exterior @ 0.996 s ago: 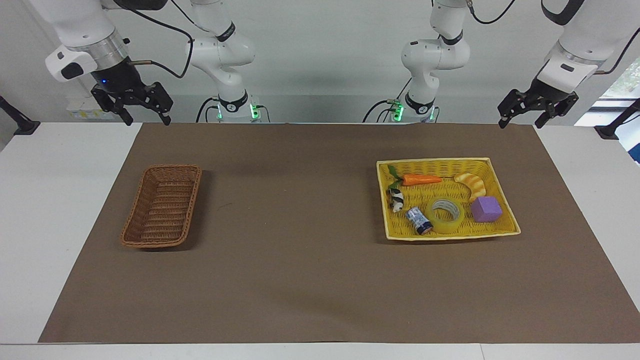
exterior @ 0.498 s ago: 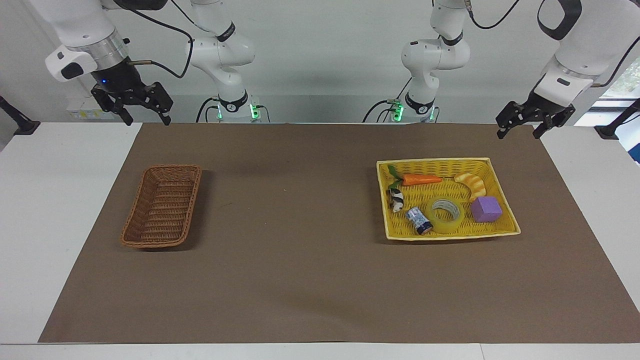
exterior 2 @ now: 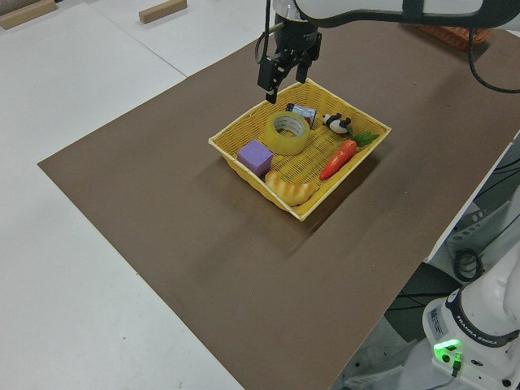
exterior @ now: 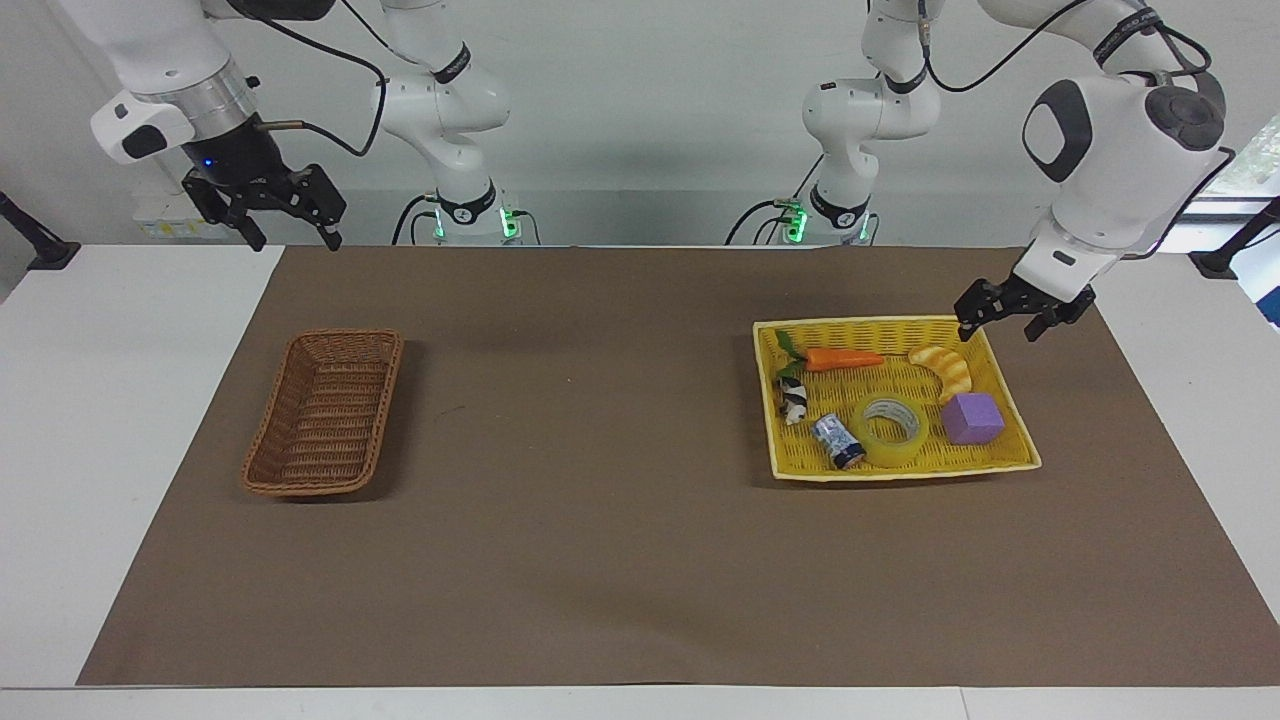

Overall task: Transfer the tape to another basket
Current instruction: 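Reach the left gripper into the yellow basket to the tape roll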

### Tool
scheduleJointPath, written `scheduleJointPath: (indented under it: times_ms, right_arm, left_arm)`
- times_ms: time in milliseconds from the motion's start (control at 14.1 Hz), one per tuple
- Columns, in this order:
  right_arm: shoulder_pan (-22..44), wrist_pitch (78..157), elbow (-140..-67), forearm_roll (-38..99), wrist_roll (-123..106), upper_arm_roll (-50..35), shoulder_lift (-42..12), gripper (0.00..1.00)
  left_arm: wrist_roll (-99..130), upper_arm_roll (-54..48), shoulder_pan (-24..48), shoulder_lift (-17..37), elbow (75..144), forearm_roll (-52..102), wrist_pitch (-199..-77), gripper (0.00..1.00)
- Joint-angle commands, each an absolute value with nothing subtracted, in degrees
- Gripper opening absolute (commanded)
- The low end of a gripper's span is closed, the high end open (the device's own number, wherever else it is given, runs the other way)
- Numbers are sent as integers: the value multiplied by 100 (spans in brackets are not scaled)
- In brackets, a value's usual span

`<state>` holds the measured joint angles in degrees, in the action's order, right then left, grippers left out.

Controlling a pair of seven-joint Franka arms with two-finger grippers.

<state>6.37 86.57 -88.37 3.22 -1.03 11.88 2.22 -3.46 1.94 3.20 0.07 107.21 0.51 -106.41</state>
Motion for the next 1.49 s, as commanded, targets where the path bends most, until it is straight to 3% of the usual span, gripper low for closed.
scheduleJointPath:
  times_ms: [0, 782, 996, 1138, 1209, 1423]
  right_arm:
    - [598, 8648, -8771, 290, -255, 1169, 193, 100]
    - [598, 8648, -8771, 299, -255, 1169, 193, 100]
    - [598, 8640, -8771, 290, -246, 1169, 193, 100]
    - [598, 8640, -8771, 290, -255, 1169, 193, 100]
    - [598, 8640, -8771, 299, -255, 1160, 193, 100]
    - [676, 8622, -8772, 352, -290, 1117, 193, 100]
  left_arm:
    - [-360, 237, 466, -255, 11328, 88, -11266, 100]
    - [-53, 237, 712, 1019, 11874, 132, -12971, 97]
    - [-70, 237, 694, 1081, 12154, 141, -13305, 65]
    - [-70, 237, 694, 1046, 12305, 141, -13447, 17]
    - [-9, 237, 738, 1055, 12287, 141, -13412, 0]
    - [263, 246, 765, 1029, 12121, 141, -13238, 0]
